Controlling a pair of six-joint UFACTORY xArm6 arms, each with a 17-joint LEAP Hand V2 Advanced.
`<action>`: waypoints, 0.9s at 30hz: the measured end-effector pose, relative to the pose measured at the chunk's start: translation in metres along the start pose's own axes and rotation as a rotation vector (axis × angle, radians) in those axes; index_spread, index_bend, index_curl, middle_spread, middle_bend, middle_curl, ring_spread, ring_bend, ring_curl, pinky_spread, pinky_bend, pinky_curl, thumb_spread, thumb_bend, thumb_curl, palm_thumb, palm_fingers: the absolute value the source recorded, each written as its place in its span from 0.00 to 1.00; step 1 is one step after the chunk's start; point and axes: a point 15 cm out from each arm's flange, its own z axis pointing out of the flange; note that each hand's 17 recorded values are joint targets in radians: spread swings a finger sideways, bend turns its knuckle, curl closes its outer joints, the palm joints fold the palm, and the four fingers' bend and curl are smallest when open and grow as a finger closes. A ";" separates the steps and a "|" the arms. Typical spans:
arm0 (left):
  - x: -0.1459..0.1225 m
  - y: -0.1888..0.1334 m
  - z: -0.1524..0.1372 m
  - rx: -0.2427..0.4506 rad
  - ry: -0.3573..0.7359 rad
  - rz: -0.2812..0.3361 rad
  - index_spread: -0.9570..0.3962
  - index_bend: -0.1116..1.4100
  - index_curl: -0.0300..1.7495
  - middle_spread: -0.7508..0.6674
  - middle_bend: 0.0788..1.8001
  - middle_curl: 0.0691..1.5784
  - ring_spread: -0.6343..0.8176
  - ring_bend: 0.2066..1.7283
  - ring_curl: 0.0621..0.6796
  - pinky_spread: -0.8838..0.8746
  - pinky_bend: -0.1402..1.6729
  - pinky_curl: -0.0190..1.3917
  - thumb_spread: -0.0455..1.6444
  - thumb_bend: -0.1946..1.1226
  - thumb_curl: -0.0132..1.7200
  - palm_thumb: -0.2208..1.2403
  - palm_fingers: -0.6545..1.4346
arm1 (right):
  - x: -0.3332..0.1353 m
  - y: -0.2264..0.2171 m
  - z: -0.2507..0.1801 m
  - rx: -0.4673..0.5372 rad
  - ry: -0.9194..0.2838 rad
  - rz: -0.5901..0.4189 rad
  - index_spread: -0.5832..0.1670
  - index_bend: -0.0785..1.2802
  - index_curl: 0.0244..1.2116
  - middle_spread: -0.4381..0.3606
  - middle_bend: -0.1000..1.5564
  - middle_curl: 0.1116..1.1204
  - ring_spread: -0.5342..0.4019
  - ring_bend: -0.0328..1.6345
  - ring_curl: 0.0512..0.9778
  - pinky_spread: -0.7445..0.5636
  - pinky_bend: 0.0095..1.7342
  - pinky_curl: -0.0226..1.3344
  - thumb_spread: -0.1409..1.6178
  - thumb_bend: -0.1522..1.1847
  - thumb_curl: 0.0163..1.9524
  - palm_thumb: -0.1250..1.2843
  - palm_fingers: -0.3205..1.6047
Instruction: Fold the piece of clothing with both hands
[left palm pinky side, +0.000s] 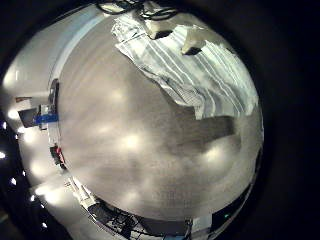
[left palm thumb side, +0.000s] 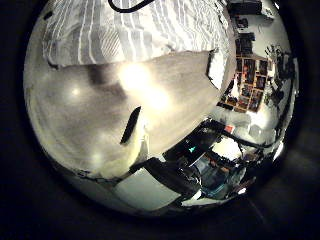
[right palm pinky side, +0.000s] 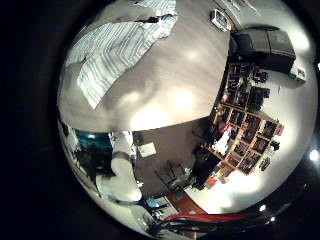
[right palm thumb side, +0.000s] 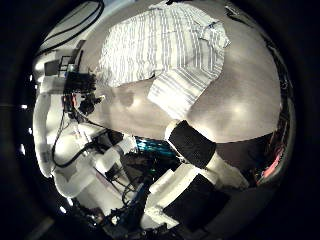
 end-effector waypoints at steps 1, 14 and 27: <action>0.000 -0.002 0.001 -0.003 0.001 0.000 0.68 0.18 0.21 0.73 0.06 0.16 0.74 0.25 0.26 0.74 0.27 0.27 0.67 0.13 0.19 0.41 0.34 | 0.000 0.000 0.000 -0.002 0.000 -0.001 0.22 0.19 0.25 0.44 0.22 0.24 0.56 0.40 0.15 0.78 0.41 0.05 0.81 0.11 0.16 0.47 0.33; 0.014 -0.011 0.017 -0.112 0.023 0.032 0.66 0.19 0.22 0.66 0.07 0.17 0.72 0.23 0.24 0.71 0.23 0.25 0.66 0.13 0.19 0.42 0.40 | -0.001 -0.002 0.003 -0.014 0.002 -0.014 0.21 0.19 0.25 0.43 0.21 0.24 0.56 0.38 0.14 0.79 0.39 0.05 0.81 0.10 0.17 0.48 0.34; 0.035 -0.009 0.029 -0.177 0.023 0.046 0.64 0.22 0.24 0.58 0.09 0.19 0.63 0.24 0.22 0.65 0.19 0.24 0.65 0.13 0.19 0.43 0.49 | 0.002 0.013 0.001 -0.058 0.004 -0.030 0.20 0.19 0.26 0.41 0.20 0.24 0.54 0.37 0.14 0.79 0.37 0.06 0.81 0.10 0.17 0.49 0.35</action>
